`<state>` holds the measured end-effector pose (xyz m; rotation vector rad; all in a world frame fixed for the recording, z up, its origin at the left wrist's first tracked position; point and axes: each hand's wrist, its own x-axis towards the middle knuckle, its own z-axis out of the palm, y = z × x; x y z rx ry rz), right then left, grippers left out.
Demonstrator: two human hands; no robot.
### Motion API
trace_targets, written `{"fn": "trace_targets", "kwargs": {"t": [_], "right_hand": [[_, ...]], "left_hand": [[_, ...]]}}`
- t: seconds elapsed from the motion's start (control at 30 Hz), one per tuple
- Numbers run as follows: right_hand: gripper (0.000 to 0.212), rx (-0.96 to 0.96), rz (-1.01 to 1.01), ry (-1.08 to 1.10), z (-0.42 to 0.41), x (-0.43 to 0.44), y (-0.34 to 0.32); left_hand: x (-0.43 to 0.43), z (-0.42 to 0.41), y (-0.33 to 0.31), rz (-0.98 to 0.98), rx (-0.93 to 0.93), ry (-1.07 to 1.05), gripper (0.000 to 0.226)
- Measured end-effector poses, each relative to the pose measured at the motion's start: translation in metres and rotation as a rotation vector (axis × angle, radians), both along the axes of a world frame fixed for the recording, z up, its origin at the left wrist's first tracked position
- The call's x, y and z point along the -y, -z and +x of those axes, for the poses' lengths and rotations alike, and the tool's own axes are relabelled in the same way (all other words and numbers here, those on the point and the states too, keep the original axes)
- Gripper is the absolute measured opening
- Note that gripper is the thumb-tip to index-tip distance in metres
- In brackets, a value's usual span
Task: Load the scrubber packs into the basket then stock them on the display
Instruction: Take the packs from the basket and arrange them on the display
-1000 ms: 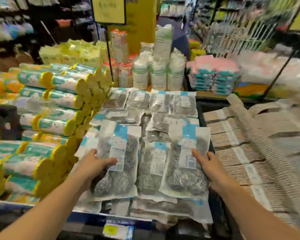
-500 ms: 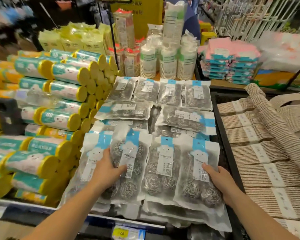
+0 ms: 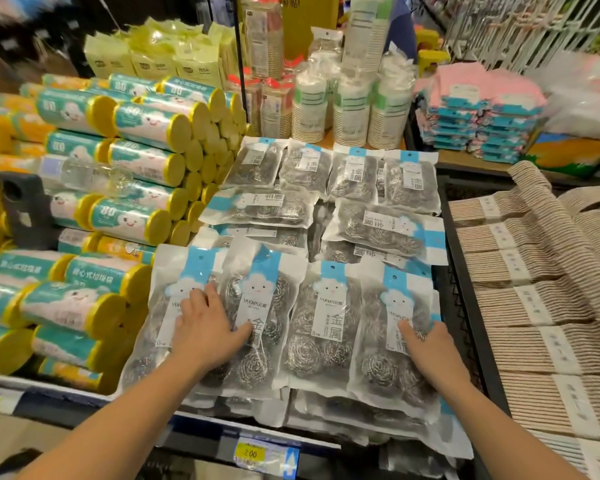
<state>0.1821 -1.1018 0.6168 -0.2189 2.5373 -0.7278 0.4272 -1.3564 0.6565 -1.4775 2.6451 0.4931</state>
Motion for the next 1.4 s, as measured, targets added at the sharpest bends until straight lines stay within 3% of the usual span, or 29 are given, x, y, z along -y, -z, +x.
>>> {"fn": "trace_targets", "kwargs": {"t": [0.07,0.23,0.5,0.7,0.83,1.03,1.27,1.4], "right_hand": [[0.091,-0.066,0.104,-0.029,0.003,-0.001,0.003],[0.083,-0.099,0.095,-0.042,-0.001,-0.005,0.002],[0.073,-0.353,0.052,-0.195,0.007,0.005,-0.041],[0.068,-0.417,-0.197,-0.435,0.052,0.066,-0.086],[0.064,-0.373,-0.340,-0.630,0.123,0.116,-0.105],[0.058,-0.281,-0.428,-0.966,0.266,0.175,-0.104],[0.058,-0.228,-0.365,-1.271,0.443,0.223,-0.055],[0.053,-0.144,-0.195,-1.344,0.550,0.243,0.023]], "left_hand": [[-0.002,0.002,0.003,-0.046,0.083,0.001,0.107],[-0.004,0.002,0.005,-0.088,0.158,0.030,0.114],[-0.008,0.022,-0.020,-0.084,-0.046,-0.019,0.103],[-0.004,0.085,-0.065,-0.169,-0.160,-0.143,0.085],[-0.005,0.159,-0.084,-0.157,-0.184,-0.316,0.094],[-0.004,0.303,-0.062,-0.108,-0.250,-0.586,0.081],[-0.002,0.461,0.024,0.084,-0.260,-0.763,0.081],[0.014,0.553,0.100,0.220,-0.254,-0.800,0.101]]}}
